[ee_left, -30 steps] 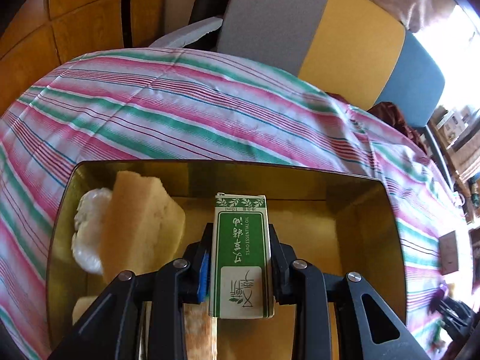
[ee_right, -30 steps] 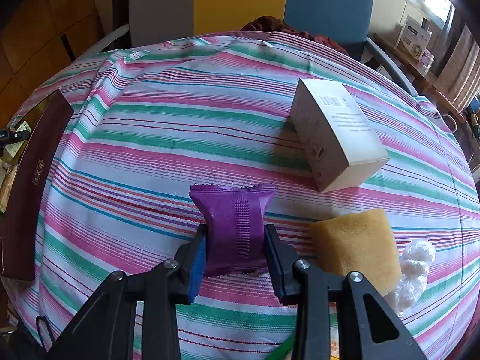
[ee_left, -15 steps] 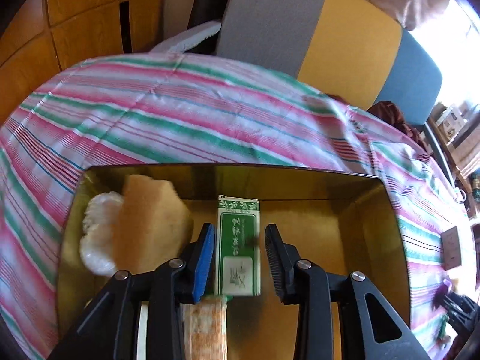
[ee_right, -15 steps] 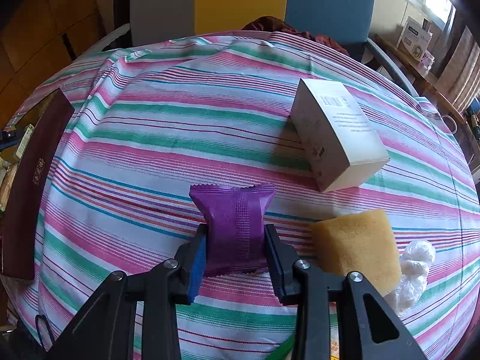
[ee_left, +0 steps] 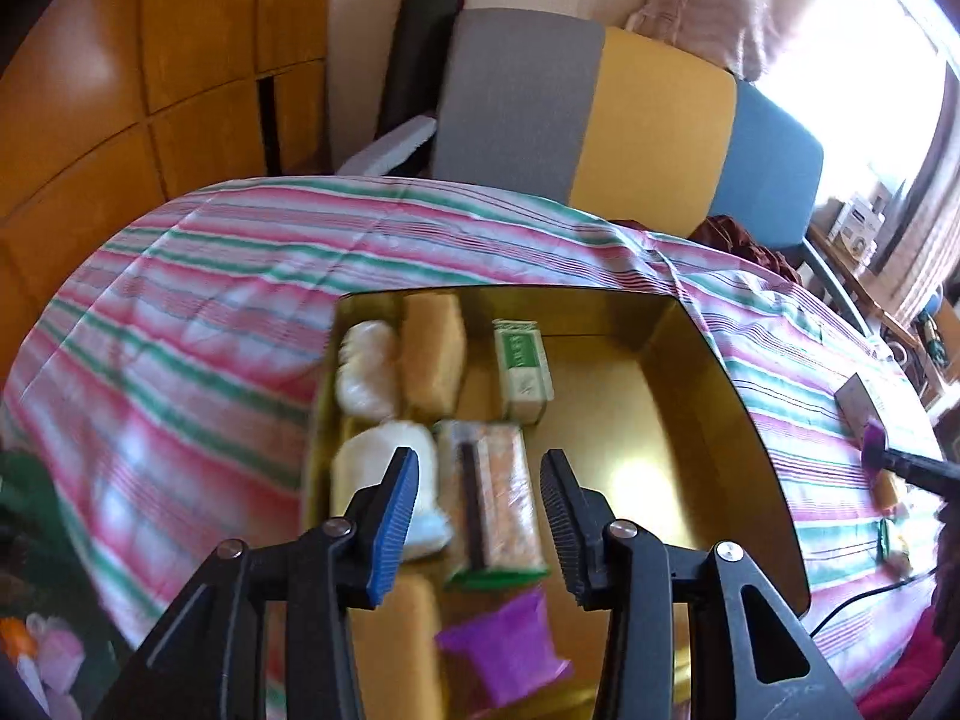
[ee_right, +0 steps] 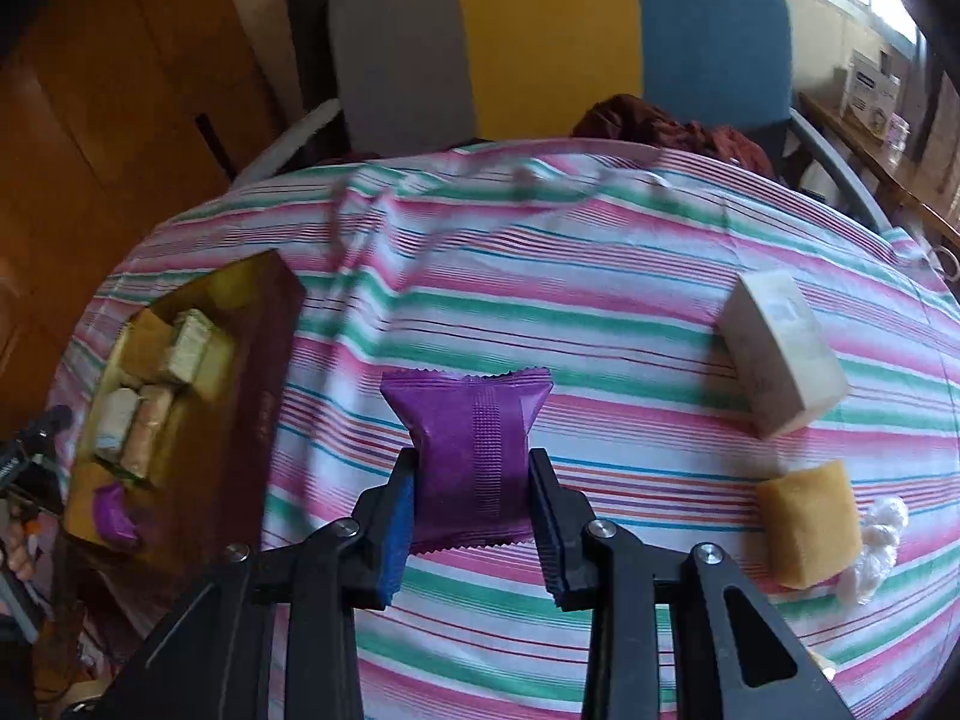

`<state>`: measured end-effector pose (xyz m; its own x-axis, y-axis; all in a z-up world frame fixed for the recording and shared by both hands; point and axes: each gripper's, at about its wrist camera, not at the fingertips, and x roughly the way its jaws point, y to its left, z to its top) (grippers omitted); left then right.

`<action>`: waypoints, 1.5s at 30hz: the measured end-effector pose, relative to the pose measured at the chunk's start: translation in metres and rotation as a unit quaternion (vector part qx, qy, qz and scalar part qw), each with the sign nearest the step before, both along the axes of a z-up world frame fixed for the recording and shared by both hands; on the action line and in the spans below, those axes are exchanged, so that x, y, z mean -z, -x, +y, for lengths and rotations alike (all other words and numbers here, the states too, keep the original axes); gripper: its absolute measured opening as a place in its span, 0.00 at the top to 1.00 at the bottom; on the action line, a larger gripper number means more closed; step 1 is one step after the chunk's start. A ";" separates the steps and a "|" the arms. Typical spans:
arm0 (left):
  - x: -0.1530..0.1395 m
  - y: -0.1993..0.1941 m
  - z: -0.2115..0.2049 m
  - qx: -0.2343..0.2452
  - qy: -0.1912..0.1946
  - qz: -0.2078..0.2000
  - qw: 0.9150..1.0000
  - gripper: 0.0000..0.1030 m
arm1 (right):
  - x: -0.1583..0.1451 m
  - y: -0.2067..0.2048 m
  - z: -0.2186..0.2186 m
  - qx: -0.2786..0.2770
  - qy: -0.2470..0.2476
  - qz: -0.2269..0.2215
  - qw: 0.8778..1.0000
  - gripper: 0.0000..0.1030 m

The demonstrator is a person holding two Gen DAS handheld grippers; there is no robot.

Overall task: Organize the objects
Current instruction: 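Carry the purple sachet into the tray and open the right gripper, then move both tools back toward the plastic-wrapped white ball and remaining items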

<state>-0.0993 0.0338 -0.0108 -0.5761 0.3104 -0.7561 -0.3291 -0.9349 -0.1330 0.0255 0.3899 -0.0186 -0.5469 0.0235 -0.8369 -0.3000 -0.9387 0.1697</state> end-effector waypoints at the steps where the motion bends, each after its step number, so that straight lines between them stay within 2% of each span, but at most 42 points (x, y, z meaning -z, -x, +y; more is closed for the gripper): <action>1: 0.000 -0.003 -0.007 -0.005 -0.003 -0.002 1.000 0.58 | -0.008 0.009 -0.018 -0.016 0.000 0.006 1.000 0.67; 6: 0.002 -0.013 -0.030 -0.016 -0.015 -0.001 1.000 0.58 | -0.026 0.070 -0.107 -0.100 0.004 0.012 0.995 0.67; 11: 0.004 -0.018 -0.040 -0.012 -0.023 0.000 1.000 0.58 | -0.007 0.135 -0.164 -0.121 -0.013 -0.031 0.992 0.67; 19: 0.015 -0.015 -0.060 -0.025 -0.042 -0.017 0.999 0.56 | 0.040 0.210 -0.190 -0.093 -0.039 -0.102 0.990 0.67; 24: 0.020 -0.012 -0.068 -0.035 -0.048 -0.025 0.998 0.54 | 0.054 0.228 -0.191 -0.076 -0.039 -0.117 0.990 0.66; 26: 0.019 -0.012 -0.069 -0.038 -0.049 -0.023 0.998 0.52 | 0.057 0.232 -0.191 -0.077 -0.029 -0.114 0.990 0.61; 28: 0.018 -0.013 -0.069 -0.038 -0.048 -0.020 0.998 0.50 | 0.057 0.233 -0.188 -0.076 -0.011 -0.108 0.991 0.57; 34: 0.012 -0.019 -0.064 -0.035 -0.036 -0.001 0.999 0.48 | 0.035 0.202 -0.177 -0.078 0.011 -0.061 0.995 0.56; 45: -0.004 -0.039 -0.034 -0.006 -0.012 0.037 0.999 0.46 | -0.008 0.091 -0.155 -0.094 -0.025 -0.001 0.995 0.56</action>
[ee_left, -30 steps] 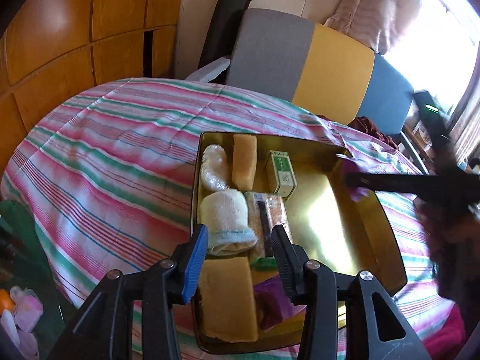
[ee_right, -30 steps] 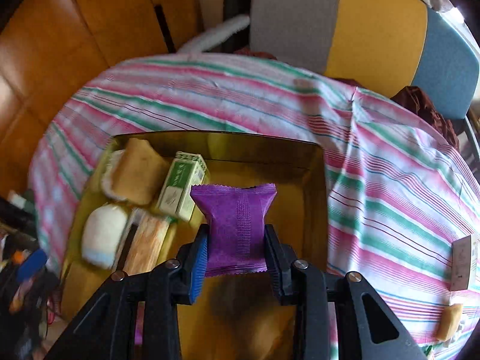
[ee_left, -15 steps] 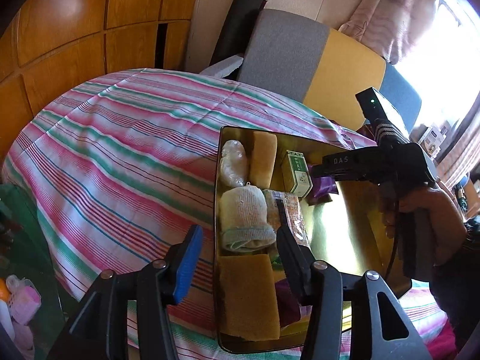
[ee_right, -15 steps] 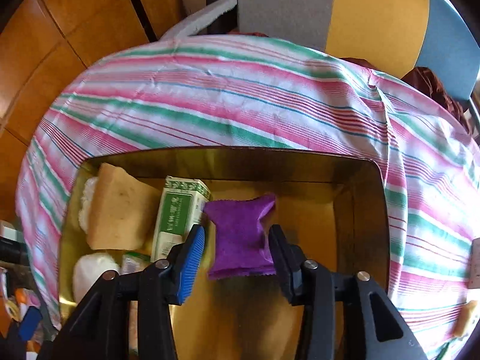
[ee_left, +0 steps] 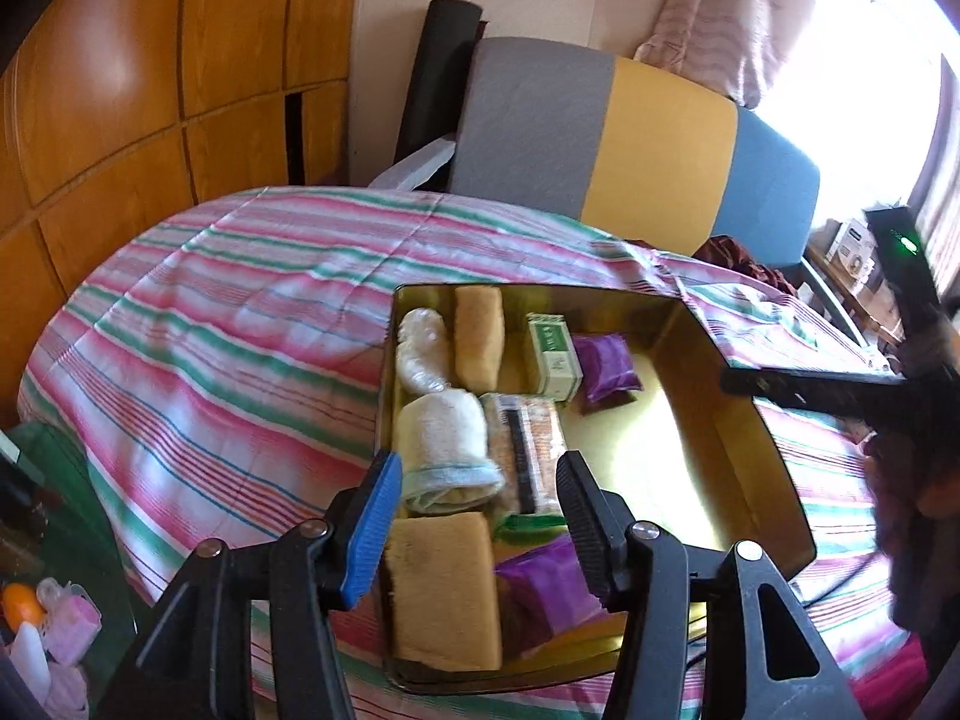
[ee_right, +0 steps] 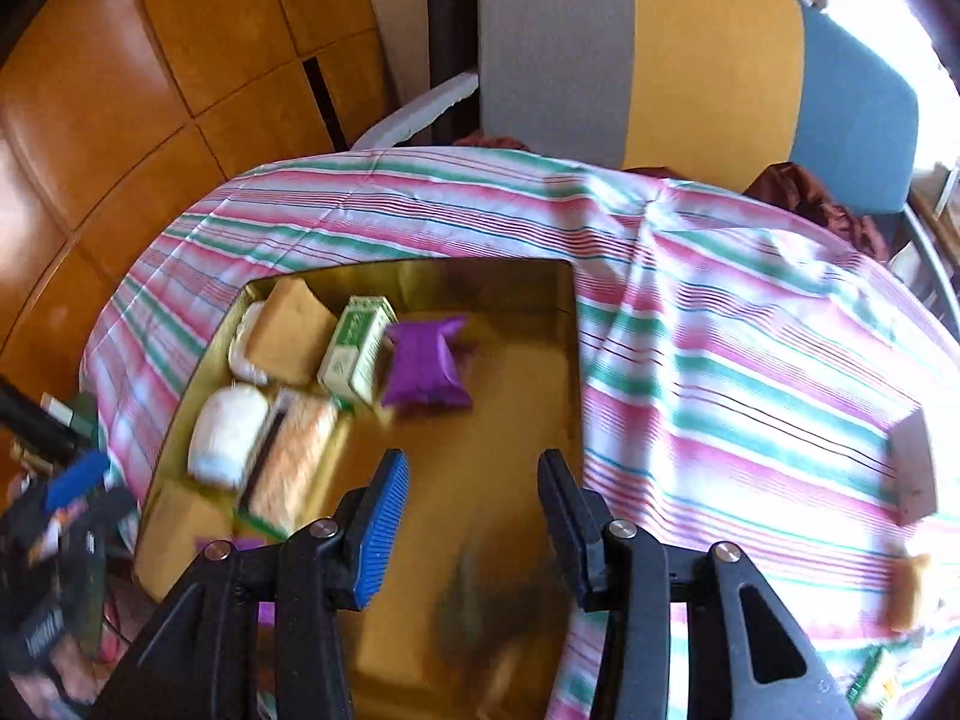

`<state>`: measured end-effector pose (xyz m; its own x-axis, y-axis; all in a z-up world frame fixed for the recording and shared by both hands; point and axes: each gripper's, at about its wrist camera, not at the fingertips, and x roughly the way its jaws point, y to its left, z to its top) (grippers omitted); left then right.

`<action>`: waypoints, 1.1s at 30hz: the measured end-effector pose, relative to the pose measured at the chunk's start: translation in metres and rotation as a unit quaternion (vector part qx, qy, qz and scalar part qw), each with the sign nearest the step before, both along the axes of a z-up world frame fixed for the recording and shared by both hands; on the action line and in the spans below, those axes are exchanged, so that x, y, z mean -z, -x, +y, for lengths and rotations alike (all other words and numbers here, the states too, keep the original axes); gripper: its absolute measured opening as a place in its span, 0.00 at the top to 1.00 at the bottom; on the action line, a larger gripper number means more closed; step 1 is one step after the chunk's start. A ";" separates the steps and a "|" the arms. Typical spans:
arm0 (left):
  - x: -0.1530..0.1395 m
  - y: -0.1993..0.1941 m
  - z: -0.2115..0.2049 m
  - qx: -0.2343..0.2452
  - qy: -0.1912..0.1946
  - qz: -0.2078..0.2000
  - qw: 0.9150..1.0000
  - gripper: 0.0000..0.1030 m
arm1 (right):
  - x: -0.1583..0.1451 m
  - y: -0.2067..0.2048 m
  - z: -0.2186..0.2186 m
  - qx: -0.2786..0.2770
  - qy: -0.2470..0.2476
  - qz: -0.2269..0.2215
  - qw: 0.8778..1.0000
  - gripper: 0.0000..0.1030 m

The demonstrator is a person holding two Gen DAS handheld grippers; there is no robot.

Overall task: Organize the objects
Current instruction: 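Move both tools back toward the plastic-wrapped white ball and remaining items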

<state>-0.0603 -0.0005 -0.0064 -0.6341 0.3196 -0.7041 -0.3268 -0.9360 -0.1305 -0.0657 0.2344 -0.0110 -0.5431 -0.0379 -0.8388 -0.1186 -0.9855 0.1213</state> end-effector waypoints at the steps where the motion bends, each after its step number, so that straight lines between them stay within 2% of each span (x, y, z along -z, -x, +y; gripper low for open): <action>1: -0.001 -0.002 0.004 0.003 0.002 0.003 1.000 0.46 | -0.003 -0.010 0.002 -0.001 -0.004 0.003 1.000 0.56; 4: -0.005 -0.009 0.017 0.019 0.006 0.009 1.000 0.45 | -0.008 -0.039 0.011 -0.004 -0.013 0.009 1.000 0.56; 9: -0.007 -0.023 0.045 0.053 0.019 0.015 0.998 0.44 | -0.009 -0.078 0.038 0.023 -0.014 0.007 1.000 0.56; 15: -0.008 -0.037 0.079 0.092 0.033 0.021 0.995 0.44 | -0.007 -0.124 0.086 0.086 -0.014 -0.001 0.996 0.56; 19: -0.006 -0.043 0.101 0.117 0.039 0.021 0.992 0.44 | -0.002 -0.158 0.127 0.142 -0.012 -0.016 0.990 0.56; 24: -0.007 -0.050 0.129 0.152 0.044 0.026 0.987 0.44 | -0.001 -0.206 0.192 0.244 0.003 -0.030 0.969 0.56; 30: -0.005 -0.054 0.159 0.186 0.050 0.021 0.981 0.44 | 0.001 -0.257 0.265 0.355 0.014 -0.045 0.934 0.56; 33: -0.003 -0.057 0.171 0.197 0.054 0.019 0.979 0.44 | 0.005 -0.275 0.293 0.393 0.029 -0.049 0.918 0.49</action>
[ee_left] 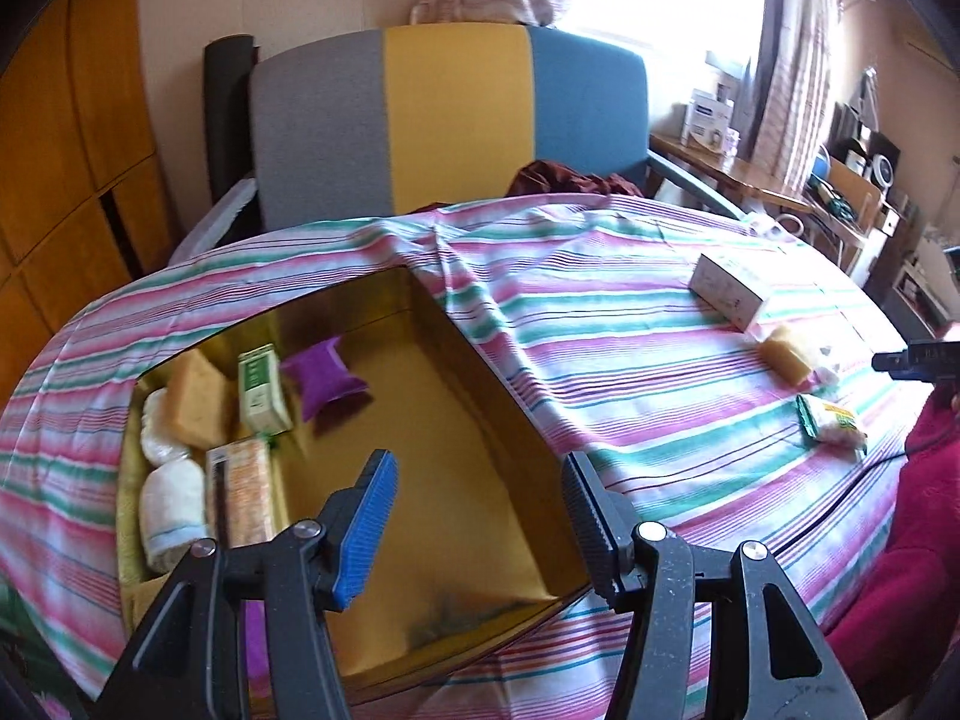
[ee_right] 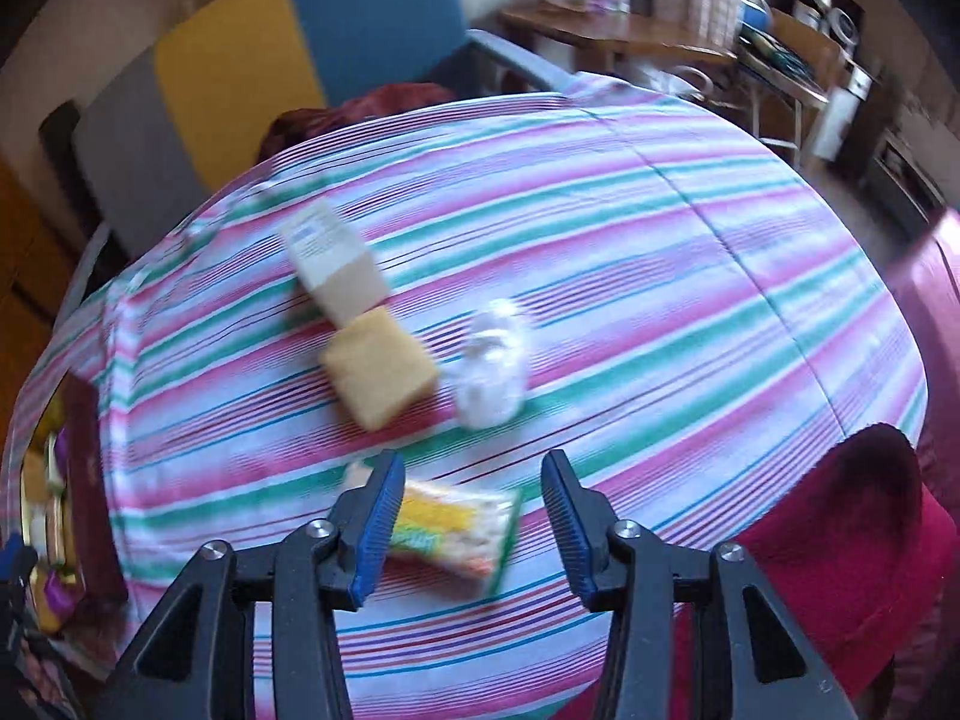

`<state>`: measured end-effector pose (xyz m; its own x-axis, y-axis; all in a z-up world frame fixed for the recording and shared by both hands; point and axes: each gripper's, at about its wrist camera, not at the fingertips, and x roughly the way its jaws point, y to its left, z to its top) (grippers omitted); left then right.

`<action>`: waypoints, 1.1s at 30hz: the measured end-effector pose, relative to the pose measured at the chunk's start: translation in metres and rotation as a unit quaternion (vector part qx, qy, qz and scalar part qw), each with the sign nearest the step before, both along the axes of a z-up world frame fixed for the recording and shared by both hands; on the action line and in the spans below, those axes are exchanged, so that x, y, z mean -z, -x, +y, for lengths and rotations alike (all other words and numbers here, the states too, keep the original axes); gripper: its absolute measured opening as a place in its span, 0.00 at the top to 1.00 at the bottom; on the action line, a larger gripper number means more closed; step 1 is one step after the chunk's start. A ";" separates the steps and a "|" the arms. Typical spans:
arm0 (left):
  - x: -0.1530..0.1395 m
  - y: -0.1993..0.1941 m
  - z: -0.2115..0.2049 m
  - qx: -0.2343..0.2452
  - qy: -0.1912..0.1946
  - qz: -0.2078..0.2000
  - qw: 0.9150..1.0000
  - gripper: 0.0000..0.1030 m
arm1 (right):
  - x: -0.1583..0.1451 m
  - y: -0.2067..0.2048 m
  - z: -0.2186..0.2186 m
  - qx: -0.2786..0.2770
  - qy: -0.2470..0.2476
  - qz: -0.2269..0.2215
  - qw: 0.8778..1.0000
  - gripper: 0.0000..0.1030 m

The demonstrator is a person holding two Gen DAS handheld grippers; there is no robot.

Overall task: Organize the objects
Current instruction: 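Move both tools back toward the plastic-wrapped white ball and remaining items, then grasp the snack bar packet with the left gripper while the right grasps the wrapped white ball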

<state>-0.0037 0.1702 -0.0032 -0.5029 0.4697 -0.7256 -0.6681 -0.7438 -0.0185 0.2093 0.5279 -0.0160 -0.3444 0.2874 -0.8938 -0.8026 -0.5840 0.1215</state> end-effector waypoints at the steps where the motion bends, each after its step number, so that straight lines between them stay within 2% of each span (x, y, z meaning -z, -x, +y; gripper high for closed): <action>1: 0.001 -0.001 0.005 0.004 0.002 -0.001 1.000 0.44 | 0.002 -0.004 0.008 0.014 0.007 0.002 1.000 0.45; 5: 0.005 -0.002 0.023 0.020 0.011 -0.008 1.000 0.44 | 0.012 -0.005 0.036 0.052 0.030 0.012 0.998 0.45; 12: 0.009 -0.007 0.048 0.047 0.022 -0.014 0.999 0.44 | 0.046 0.025 0.070 0.085 0.061 0.006 0.994 0.45; 21: 0.015 -0.009 0.077 0.068 0.038 -0.014 0.997 0.44 | 0.073 0.053 0.081 0.063 0.088 0.006 0.994 0.46; 22: 0.015 -0.010 0.081 0.071 0.040 -0.012 0.997 0.44 | 0.073 0.055 0.079 0.058 0.081 0.001 0.995 0.61; 23: 0.015 -0.010 0.086 0.076 0.041 -0.010 0.996 0.44 | 0.073 0.056 0.077 0.052 0.074 -0.006 0.996 0.65; 28: 0.012 -0.011 0.111 0.104 0.044 0.008 0.994 0.44 | 0.050 0.051 0.049 0.000 0.059 -0.004 0.998 0.65; 33: 0.007 -0.015 0.150 0.149 0.042 0.023 0.988 0.44 | 0.016 0.018 0.017 -0.048 0.038 0.010 0.998 0.65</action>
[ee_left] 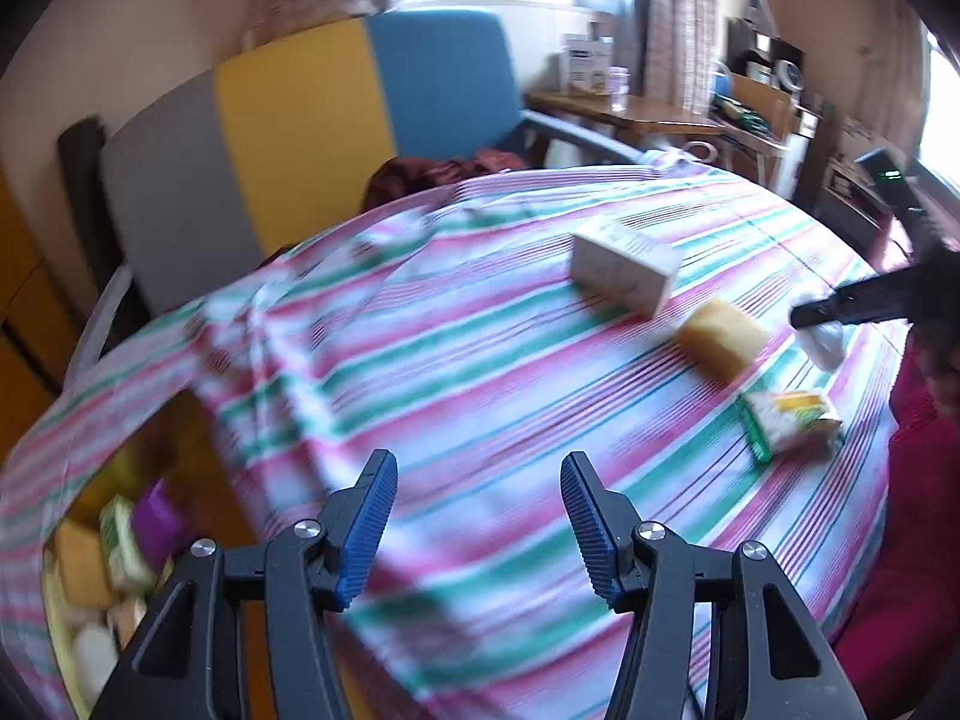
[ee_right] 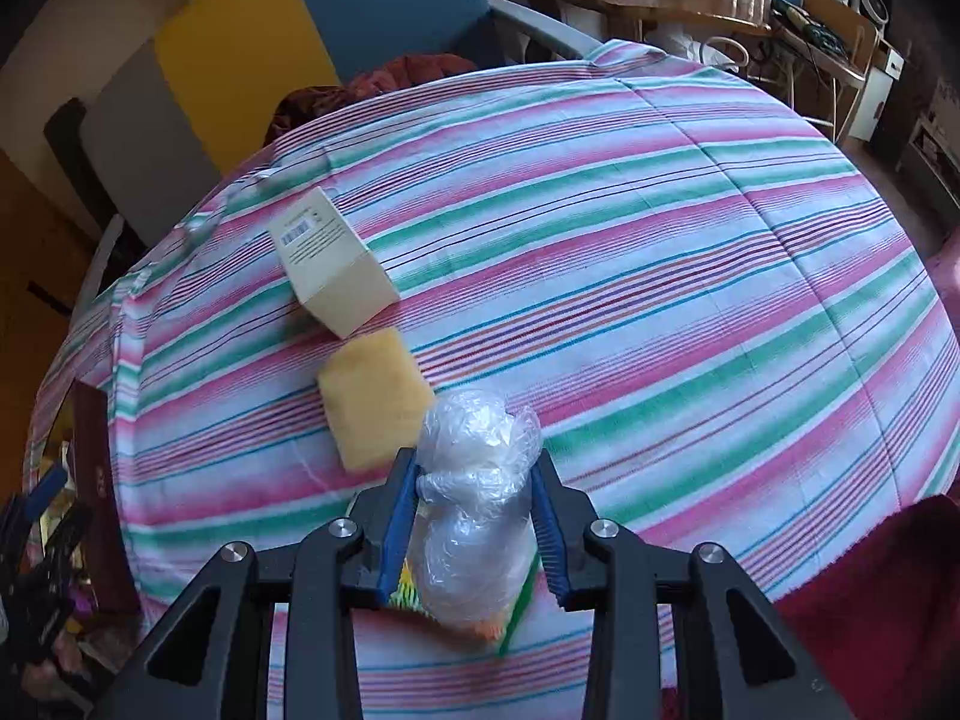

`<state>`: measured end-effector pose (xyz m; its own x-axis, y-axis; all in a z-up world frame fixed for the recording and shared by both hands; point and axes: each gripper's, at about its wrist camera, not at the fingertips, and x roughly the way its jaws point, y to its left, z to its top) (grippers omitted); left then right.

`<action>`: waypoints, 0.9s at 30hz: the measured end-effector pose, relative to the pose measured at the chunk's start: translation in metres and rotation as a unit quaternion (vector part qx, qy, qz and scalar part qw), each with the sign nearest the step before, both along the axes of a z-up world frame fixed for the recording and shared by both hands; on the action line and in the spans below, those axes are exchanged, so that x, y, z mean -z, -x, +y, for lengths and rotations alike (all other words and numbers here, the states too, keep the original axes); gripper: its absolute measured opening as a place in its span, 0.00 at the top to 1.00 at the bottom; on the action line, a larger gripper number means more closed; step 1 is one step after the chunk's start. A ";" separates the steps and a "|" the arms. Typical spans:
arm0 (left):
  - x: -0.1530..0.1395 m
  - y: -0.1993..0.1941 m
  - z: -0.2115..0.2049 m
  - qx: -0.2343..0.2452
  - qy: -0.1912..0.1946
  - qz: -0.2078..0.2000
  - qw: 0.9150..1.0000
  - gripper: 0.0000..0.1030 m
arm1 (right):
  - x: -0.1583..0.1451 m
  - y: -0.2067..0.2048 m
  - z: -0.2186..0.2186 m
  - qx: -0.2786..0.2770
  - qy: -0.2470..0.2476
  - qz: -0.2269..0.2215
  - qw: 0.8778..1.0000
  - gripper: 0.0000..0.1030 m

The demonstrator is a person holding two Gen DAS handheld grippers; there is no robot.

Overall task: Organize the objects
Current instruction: 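Grasp the snack bar packet with the left gripper while the right grasps the wrapped white ball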

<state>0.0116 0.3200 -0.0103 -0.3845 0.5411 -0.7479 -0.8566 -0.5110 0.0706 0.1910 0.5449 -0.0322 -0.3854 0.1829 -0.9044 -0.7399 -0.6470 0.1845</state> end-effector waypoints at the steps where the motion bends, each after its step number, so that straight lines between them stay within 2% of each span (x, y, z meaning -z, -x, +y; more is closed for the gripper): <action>1: -0.001 -0.003 0.011 0.015 0.001 0.004 1.000 0.44 | -0.006 -0.009 -0.006 -0.004 -0.005 0.002 1.000 0.65; 3: -0.002 -0.013 0.030 0.050 -0.003 0.006 0.999 0.44 | -0.012 -0.025 -0.009 -0.001 -0.009 0.008 1.000 0.65; 5: -0.002 -0.030 0.048 0.106 -0.009 0.004 0.994 0.44 | -0.018 -0.044 -0.011 0.005 -0.009 0.014 1.000 0.65; 6: -0.001 -0.041 0.059 0.147 -0.011 0.003 0.989 0.44 | -0.019 -0.052 -0.009 0.008 -0.009 0.019 1.000 0.65; 8: 0.003 -0.058 0.076 0.197 -0.009 0.004 0.980 0.44 | -0.020 -0.063 -0.008 0.011 -0.007 0.027 1.000 0.65; 11: 0.012 -0.086 0.103 0.274 0.009 0.000 0.962 0.44 | -0.020 -0.074 -0.010 0.017 -0.003 0.040 0.999 0.65; 16: 0.034 -0.125 0.136 0.361 0.055 0.026 0.931 0.44 | -0.017 -0.084 -0.010 0.023 0.009 0.053 0.998 0.65; 19: 0.044 -0.141 0.148 0.400 0.078 0.042 0.912 0.41 | -0.014 -0.089 -0.008 0.025 0.015 0.059 0.998 0.65; 20: 0.046 -0.145 0.151 0.410 0.084 0.049 0.907 0.37 | -0.014 -0.090 -0.007 0.025 0.017 0.060 0.998 0.65; 25: 0.058 -0.147 0.168 0.435 0.108 0.050 0.892 0.33 | -0.015 -0.094 -0.002 0.027 0.019 0.072 0.997 0.65; 27: 0.065 -0.148 0.176 0.439 0.118 0.059 0.889 0.33 | -0.015 -0.094 -0.001 0.027 0.019 0.074 0.997 0.65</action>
